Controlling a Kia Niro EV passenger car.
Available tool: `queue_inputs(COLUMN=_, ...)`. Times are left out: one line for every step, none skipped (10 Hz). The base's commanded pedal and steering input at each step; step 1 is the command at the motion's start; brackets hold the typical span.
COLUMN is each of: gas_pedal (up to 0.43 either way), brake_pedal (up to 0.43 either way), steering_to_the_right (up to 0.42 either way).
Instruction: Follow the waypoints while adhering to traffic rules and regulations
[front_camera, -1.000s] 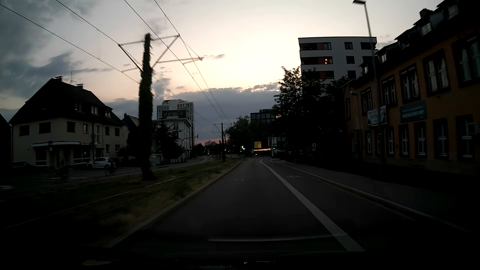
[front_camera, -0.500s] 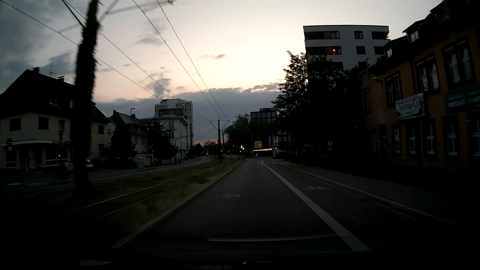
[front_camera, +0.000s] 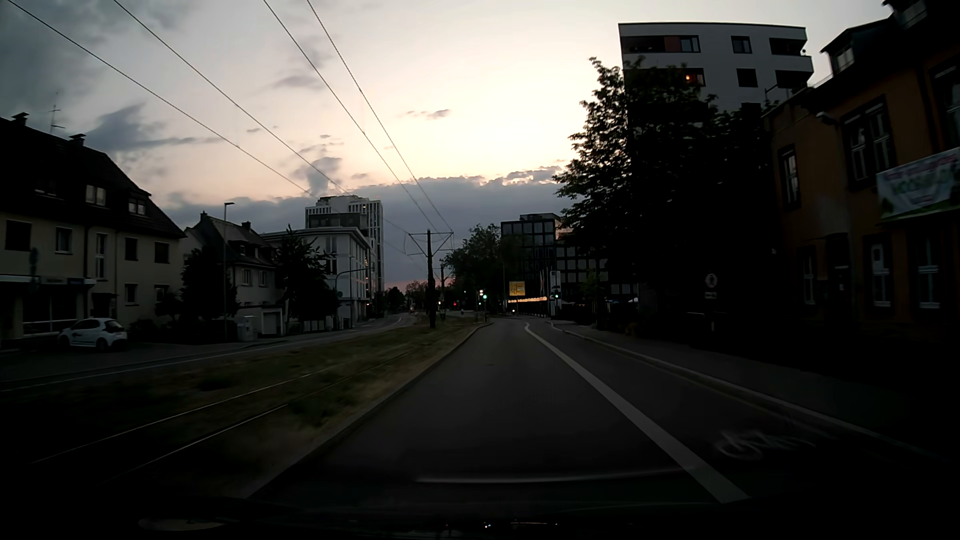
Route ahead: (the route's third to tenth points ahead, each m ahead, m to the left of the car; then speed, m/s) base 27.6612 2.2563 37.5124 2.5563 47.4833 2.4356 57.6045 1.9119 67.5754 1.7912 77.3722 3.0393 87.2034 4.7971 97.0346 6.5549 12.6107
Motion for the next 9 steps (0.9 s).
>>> queue_inputs(gas_pedal=0.079, brake_pedal=0.0, steering_to_the_right=-0.001)
queue_inputs(gas_pedal=0.079, brake_pedal=0.0, steering_to_the_right=-0.001)
queue_inputs(gas_pedal=0.079, brake_pedal=0.0, steering_to_the_right=-0.001)
queue_inputs(gas_pedal=0.079, brake_pedal=0.0, steering_to_the_right=-0.001)
queue_inputs(gas_pedal=0.079, brake_pedal=0.0, steering_to_the_right=-0.001)
queue_inputs(gas_pedal=0.079, brake_pedal=0.0, steering_to_the_right=-0.001)
queue_inputs(gas_pedal=0.079, brake_pedal=0.0, steering_to_the_right=-0.001)
queue_inputs(gas_pedal=0.079, brake_pedal=0.0, steering_to_the_right=-0.001)
queue_inputs(gas_pedal=0.079, brake_pedal=0.0, steering_to_the_right=-0.001)
